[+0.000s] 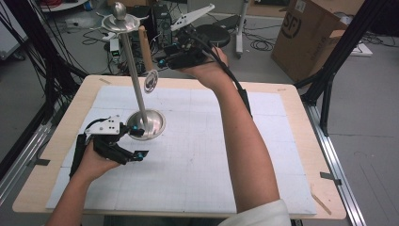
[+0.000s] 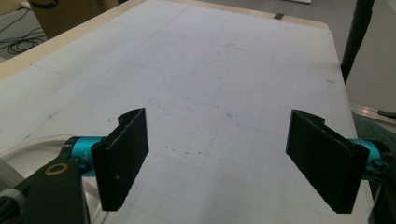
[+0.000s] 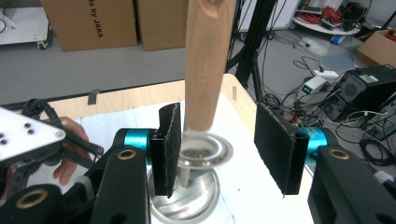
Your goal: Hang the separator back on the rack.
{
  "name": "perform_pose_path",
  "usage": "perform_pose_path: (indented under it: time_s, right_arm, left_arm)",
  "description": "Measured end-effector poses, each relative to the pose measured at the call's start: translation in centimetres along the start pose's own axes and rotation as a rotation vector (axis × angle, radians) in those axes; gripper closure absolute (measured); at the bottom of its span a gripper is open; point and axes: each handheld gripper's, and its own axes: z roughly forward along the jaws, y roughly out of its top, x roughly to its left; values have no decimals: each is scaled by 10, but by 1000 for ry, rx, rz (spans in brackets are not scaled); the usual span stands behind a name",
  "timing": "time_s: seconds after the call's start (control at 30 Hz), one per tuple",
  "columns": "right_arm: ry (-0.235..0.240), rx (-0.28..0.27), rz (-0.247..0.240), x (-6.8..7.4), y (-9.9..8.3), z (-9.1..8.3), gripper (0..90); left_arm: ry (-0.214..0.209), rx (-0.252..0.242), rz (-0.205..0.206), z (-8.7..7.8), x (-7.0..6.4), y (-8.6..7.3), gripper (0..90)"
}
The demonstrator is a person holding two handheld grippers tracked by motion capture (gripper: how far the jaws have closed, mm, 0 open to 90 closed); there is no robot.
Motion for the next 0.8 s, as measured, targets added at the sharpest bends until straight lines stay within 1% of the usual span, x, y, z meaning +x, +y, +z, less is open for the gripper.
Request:
perform_pose_path:
  time_s: [0.07,0.1,0.33,0.47,0.6,0.8]
  right_arm:
    - [-3,-4,2,0,-5,-7,507]
    - [-2,-6,0,0,-6,-9,506]
    - [-14,-15,-1,0,-23,-28,501]
    - [-13,-20,1,0,-34,-37,496]
    - [-4,-22,-3,3,-46,-45,486]
    - [-9,-34,18,8,-68,-57,476]
  left_arm:
    - [1,2,-5,1,0,0,212]
    - [1,6,-1,0,0,0,211]
    - [5,-2,-11,0,0,0,200]
    - [10,-4,-6,-1,1,0,190]
    - [21,-10,-14,-1,1,0,169]
    - [38,-10,-24,-2,3,-2,141]
